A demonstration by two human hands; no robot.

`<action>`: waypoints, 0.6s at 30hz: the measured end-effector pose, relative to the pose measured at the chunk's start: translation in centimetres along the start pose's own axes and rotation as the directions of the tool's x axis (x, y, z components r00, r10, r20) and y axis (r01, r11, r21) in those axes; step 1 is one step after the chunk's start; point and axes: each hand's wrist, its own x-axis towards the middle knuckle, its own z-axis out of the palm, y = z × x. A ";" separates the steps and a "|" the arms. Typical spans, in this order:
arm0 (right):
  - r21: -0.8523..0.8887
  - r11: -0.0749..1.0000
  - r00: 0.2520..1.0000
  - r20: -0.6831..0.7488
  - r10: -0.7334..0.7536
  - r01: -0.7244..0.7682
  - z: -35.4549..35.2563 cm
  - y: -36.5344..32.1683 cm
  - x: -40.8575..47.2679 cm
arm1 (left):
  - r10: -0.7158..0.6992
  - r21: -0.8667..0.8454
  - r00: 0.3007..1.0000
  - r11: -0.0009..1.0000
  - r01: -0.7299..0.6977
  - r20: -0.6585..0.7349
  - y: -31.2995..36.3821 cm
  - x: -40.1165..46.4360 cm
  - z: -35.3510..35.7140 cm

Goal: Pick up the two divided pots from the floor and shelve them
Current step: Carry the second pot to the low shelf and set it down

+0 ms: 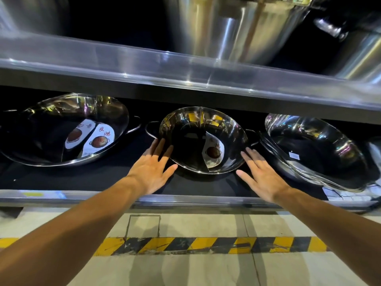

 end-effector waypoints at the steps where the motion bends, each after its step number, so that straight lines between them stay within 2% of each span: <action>1: 0.014 0.999 0.999 0.007 0.037 -0.037 0.1 -0.2 0.3 | -0.004 0.004 1.000 1.000 0.004 0.016 -0.1 -0.3 -0.1; 4: 0.070 0.993 0.995 0.022 0.097 -0.099 0.7 -0.6 0.7 | -0.025 0.019 0.998 1.000 0.024 0.062 -0.1 -0.3 0.2; 7: 0.106 0.985 0.990 0.045 0.132 -0.137 1.1 -0.8 0.7 | -0.153 -0.217 0.972 0.957 0.191 0.179 0.2 0.4 0.6; 10: 0.108 0.983 0.989 0.043 0.143 -0.147 1.0 -0.9 0.7 | -0.236 -0.401 0.953 0.867 0.295 0.191 0.5 0.8 1.2; 18: 0.104 0.984 0.989 0.038 0.144 -0.148 0.7 -1.6 0.7 | -0.256 -0.411 0.943 0.852 0.325 0.215 0.2 0.9 1.3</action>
